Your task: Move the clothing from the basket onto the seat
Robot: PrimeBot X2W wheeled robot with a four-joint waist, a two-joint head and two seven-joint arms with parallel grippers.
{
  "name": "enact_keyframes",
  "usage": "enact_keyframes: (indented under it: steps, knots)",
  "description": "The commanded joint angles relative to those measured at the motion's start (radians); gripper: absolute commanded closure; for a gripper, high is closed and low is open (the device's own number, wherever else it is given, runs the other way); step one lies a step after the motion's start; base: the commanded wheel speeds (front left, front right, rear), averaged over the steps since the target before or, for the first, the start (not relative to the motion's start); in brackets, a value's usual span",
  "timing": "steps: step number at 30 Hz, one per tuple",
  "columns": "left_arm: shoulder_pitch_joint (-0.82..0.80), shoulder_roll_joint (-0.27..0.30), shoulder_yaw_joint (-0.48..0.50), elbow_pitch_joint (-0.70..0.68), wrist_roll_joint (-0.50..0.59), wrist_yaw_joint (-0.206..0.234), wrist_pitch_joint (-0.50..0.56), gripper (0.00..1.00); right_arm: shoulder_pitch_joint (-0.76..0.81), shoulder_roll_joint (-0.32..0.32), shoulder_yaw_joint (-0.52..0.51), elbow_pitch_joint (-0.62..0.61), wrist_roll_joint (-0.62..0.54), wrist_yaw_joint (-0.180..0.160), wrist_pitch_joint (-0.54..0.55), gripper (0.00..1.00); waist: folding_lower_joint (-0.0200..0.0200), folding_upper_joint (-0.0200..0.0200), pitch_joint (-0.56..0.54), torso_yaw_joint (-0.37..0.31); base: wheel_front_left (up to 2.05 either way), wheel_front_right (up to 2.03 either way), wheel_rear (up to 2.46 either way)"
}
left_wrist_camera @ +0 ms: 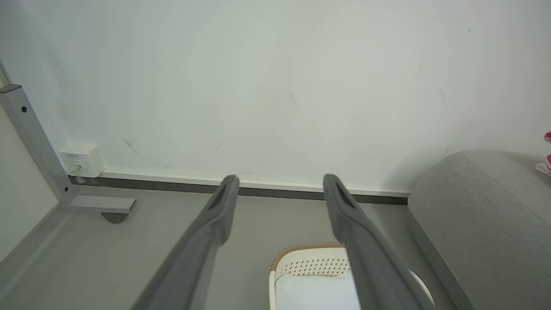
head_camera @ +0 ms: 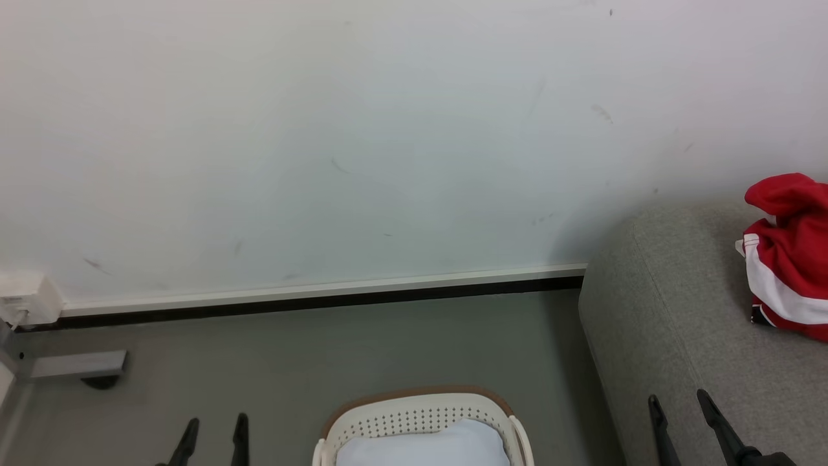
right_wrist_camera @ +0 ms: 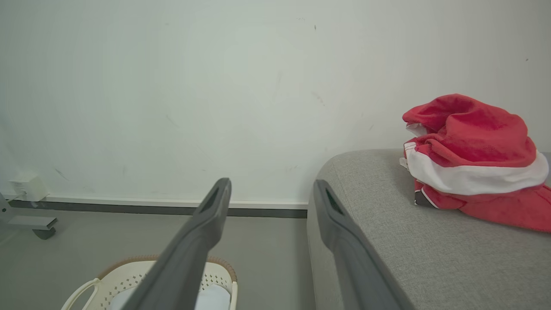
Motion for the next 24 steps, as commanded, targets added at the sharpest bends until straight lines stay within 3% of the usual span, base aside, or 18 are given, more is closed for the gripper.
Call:
enact_keyframes:
  steps: [1,4,5,9,24]
  knots:
    - [-0.009,0.000,0.004,0.004,0.010,-0.004,0.000,0.00,-0.007,-0.001,0.001,0.003,0.008,-0.003,0.000,0.00,-0.0001,0.0000,0.001,-0.001,0.00,0.00,0.00]
    - [-0.010,-0.004,0.007,0.007,0.015,-0.011,0.000,0.00,-0.008,-0.001,0.003,0.004,0.009,-0.003,0.000,0.00,-0.0001,0.0000,0.005,-0.003,0.00,0.00,0.00]
    - [-0.003,-0.004,0.005,0.004,0.002,-0.011,0.000,1.00,-0.003,0.000,0.002,0.001,0.008,0.000,0.000,1.00,0.0000,0.0000,0.005,-0.003,0.00,0.00,0.00]
    - [0.004,-0.011,0.006,0.037,-0.015,-0.011,0.009,1.00,0.013,0.003,0.001,0.025,0.025,0.000,0.004,1.00,0.0000,0.0000,0.005,-0.002,0.00,0.00,0.00]
    - [-0.033,-0.013,0.024,0.025,-0.297,-0.019,0.083,1.00,-0.020,-0.003,-0.023,0.015,0.319,0.000,0.074,1.00,0.0000,0.0000,0.012,0.009,0.00,0.00,0.00]
